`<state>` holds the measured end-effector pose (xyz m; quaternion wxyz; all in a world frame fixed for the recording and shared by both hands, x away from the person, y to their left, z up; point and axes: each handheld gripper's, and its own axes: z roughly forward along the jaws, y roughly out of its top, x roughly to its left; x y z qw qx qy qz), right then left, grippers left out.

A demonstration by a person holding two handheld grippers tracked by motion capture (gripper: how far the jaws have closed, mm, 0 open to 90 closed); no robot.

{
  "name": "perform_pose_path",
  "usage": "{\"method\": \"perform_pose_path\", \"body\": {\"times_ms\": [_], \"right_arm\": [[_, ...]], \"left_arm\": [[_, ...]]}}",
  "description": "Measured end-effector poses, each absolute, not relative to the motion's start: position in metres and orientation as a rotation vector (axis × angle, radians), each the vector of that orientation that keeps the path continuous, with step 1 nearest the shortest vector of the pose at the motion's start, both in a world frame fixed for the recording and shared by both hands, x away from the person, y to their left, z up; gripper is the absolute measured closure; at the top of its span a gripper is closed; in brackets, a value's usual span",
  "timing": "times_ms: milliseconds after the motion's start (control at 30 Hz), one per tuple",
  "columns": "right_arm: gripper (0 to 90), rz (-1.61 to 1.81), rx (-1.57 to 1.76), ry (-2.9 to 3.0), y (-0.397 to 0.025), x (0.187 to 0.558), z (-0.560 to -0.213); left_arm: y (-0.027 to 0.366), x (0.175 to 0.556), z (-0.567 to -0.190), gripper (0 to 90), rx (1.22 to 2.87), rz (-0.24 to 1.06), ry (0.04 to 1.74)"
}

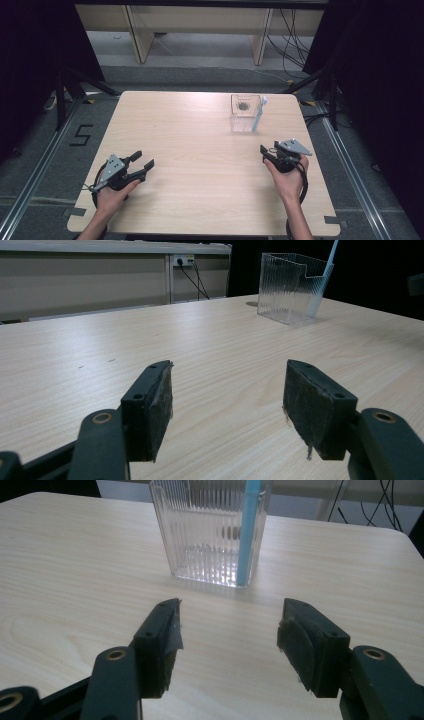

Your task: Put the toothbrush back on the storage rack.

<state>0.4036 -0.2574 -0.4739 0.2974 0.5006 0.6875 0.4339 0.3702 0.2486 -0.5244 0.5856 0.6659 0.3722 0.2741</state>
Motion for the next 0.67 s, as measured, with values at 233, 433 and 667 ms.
{"method": "perform_pose_path", "body": {"times_ms": [233,433,667], "right_arm": [[41.9,1.143,1.353,1.814,-0.263,0.381,-0.485],[41.9,1.152,1.403,1.815,-0.268,0.364,-0.493],[42.0,1.17,1.382,1.805,-0.272,0.354,-0.497]], "left_arm": [[0.249,0.37,-0.524,35.9,1.55,0.64,0.869],[0.249,0.37,-0.524,35.9,1.548,0.64,0.871],[0.248,0.37,-0.524,35.6,1.55,0.643,0.871]]}}
